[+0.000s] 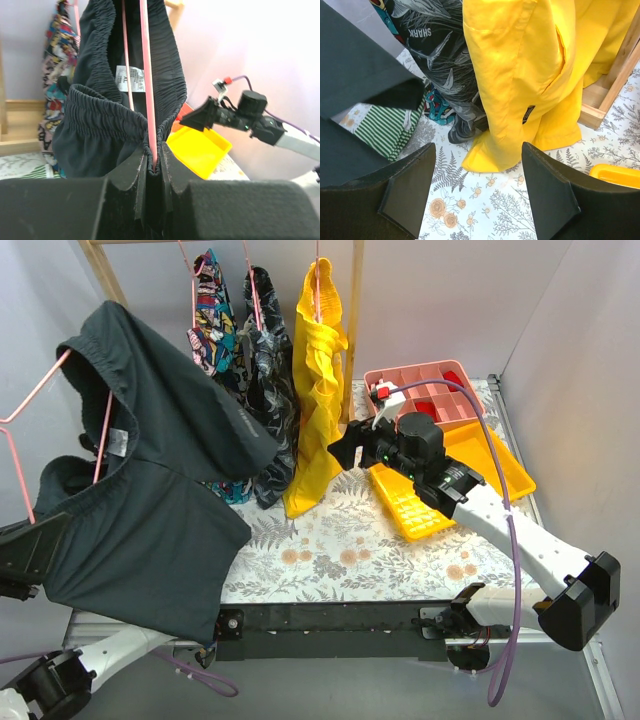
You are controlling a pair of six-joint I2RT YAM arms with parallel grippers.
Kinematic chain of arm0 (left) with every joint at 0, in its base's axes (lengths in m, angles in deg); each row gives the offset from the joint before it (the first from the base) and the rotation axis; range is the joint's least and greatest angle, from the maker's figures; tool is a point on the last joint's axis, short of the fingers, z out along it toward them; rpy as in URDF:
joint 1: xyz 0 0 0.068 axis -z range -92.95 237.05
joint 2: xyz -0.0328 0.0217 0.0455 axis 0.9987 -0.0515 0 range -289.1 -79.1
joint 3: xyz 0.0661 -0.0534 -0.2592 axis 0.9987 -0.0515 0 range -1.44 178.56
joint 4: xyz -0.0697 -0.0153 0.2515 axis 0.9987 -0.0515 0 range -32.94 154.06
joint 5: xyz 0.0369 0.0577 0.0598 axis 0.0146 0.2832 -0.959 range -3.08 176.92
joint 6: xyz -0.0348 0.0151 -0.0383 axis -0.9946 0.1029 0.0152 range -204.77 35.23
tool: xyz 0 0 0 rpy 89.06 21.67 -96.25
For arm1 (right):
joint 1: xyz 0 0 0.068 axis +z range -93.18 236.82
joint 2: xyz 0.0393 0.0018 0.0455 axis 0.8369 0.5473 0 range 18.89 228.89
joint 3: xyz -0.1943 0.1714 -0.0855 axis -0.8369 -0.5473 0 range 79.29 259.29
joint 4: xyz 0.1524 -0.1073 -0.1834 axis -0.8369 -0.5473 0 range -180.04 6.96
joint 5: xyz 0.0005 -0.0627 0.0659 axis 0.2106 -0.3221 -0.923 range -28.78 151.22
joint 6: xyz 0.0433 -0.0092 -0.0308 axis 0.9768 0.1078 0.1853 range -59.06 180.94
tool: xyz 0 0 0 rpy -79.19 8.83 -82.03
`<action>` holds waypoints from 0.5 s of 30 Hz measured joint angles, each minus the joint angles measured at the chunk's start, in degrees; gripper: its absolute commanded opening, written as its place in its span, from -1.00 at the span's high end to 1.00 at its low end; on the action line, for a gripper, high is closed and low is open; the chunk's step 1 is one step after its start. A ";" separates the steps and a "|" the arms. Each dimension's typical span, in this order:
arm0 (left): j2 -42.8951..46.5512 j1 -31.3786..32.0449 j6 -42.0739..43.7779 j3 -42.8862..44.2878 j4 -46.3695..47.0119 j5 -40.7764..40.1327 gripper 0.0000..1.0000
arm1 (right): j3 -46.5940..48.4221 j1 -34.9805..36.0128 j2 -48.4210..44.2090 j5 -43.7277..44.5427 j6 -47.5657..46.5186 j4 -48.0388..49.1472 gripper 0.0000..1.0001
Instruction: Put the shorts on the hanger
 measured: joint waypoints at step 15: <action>2.14 -1.40 2.12 -0.28 0.72 -5.99 1.00 | -1.81 0.11 -0.02 0.09 0.00 1.66 -0.52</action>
